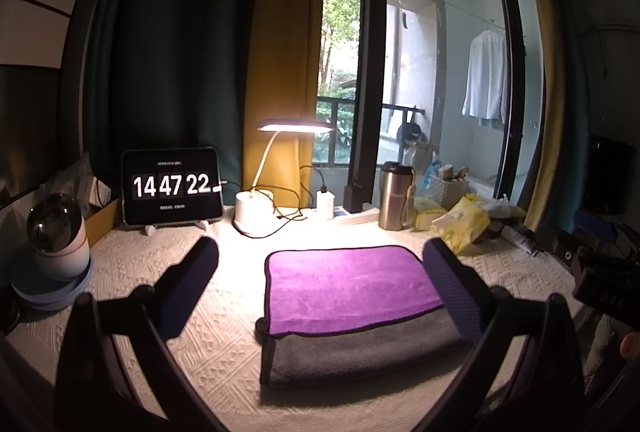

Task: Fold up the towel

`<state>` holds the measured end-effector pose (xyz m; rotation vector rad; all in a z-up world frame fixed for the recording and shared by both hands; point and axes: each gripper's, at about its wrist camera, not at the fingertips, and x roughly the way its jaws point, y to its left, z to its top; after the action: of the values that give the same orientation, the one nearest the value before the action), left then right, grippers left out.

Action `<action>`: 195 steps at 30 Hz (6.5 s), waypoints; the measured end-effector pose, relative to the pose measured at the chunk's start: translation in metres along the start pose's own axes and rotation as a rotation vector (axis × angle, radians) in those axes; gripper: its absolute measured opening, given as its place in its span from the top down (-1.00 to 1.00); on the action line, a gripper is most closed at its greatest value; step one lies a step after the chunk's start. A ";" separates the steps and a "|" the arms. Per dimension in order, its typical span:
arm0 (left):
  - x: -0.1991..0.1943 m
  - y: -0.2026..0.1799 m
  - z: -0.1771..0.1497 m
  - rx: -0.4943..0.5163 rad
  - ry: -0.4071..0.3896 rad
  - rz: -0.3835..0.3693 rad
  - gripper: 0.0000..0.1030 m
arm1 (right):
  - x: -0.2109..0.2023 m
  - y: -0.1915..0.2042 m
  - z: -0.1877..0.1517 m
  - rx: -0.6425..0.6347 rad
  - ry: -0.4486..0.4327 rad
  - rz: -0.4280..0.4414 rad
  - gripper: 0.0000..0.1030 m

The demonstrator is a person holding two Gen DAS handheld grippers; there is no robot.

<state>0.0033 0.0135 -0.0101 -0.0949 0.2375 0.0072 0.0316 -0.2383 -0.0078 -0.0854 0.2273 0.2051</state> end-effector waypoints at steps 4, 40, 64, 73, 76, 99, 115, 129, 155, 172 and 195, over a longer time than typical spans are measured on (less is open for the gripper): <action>0.006 0.000 -0.004 -0.001 0.019 0.007 -0.99 | 0.003 0.000 -0.001 0.001 0.011 0.009 -0.71; 0.145 0.014 -0.091 -0.055 0.511 0.071 -0.44 | 0.121 -0.032 -0.054 0.046 0.366 0.101 -0.23; 0.165 0.017 -0.116 -0.040 0.620 0.102 0.20 | 0.173 -0.027 -0.093 -0.025 0.551 0.172 0.55; 0.159 0.013 -0.114 -0.047 0.602 0.045 0.71 | 0.168 -0.018 -0.094 -0.099 0.525 0.151 0.89; 0.157 0.013 -0.111 -0.051 0.588 0.037 0.73 | 0.164 -0.018 -0.090 -0.109 0.494 0.145 0.90; 0.150 0.008 -0.046 -0.025 0.411 0.012 0.74 | 0.146 -0.023 -0.035 -0.094 0.306 0.114 0.91; 0.167 0.009 -0.014 -0.011 0.334 0.025 0.74 | 0.162 -0.025 -0.009 -0.096 0.231 0.111 0.91; 0.189 0.011 0.007 -0.007 0.287 0.036 0.73 | 0.185 -0.033 0.007 -0.087 0.194 0.097 0.91; 0.236 0.009 0.023 -0.001 0.267 0.057 0.73 | 0.232 -0.041 0.024 -0.084 0.157 0.091 0.91; 0.293 0.016 0.009 0.014 0.315 0.083 0.73 | 0.289 -0.043 0.009 -0.101 0.230 0.101 0.91; 0.370 0.035 -0.046 -0.044 0.559 0.127 0.67 | 0.373 -0.040 -0.036 -0.110 0.467 0.103 0.91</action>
<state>0.3520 0.0422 -0.1446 -0.1245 0.8020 0.1136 0.3882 -0.2093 -0.1266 -0.2315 0.6872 0.2991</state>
